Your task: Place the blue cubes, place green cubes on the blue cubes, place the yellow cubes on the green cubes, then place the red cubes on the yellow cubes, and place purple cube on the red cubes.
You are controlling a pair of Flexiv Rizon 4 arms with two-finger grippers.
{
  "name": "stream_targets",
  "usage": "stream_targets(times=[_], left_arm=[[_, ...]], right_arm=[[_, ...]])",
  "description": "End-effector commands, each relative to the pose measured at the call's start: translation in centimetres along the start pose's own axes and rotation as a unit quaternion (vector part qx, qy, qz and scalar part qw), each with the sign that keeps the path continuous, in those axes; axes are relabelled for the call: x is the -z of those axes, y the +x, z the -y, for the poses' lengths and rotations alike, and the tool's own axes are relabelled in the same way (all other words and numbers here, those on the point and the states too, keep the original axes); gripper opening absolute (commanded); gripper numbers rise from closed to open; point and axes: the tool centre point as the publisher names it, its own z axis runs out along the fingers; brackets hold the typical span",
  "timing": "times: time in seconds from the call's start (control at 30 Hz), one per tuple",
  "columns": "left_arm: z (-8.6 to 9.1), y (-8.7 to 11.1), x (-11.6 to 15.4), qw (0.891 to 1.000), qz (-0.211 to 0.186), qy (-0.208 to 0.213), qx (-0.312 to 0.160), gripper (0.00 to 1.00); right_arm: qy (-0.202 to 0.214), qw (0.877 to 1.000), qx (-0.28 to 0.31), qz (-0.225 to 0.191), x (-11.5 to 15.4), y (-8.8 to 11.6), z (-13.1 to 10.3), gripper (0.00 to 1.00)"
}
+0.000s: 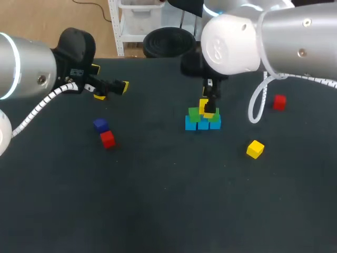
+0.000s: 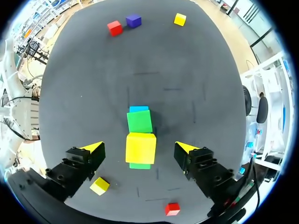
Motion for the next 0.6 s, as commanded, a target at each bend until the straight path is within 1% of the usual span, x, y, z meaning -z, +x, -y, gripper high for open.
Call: stream_targets(times=[0.03,0.1,0.2,0.4,0.5,0.6], left_arm=[[0.0,0.0,-0.1,1.0,0.001,-0.001,0.0,1.0],[0.0,0.0,-0.1,1.0,0.001,-0.001,0.0,1.0],[0.0,0.0,-0.1,1.0,0.001,-0.001,0.0,1.0],[0.0,0.0,-0.1,1.0,0.001,-0.001,0.0,1.0],[0.0,0.0,-0.1,1.0,0.001,-0.001,0.0,1.0],[0.0,0.0,-0.1,1.0,0.001,-0.001,0.0,1.0]], right_arm=[[0.003,1.0,-0.003,0.01,0.5,0.5,-0.3,1.0],[0.006,1.0,-0.006,0.012,1.0,0.6,-0.6,1.0],[0.015,1.0,-0.018,0.018,2.1,1.4,-1.5,1.0],[0.021,0.999,-0.049,0.006,3.6,4.0,-3.7,1.0],[0.021,0.998,-0.061,-0.005,3.9,5.0,-5.3,1.0],[0.014,0.997,-0.074,-0.007,3.6,6.0,-6.8,1.0]])
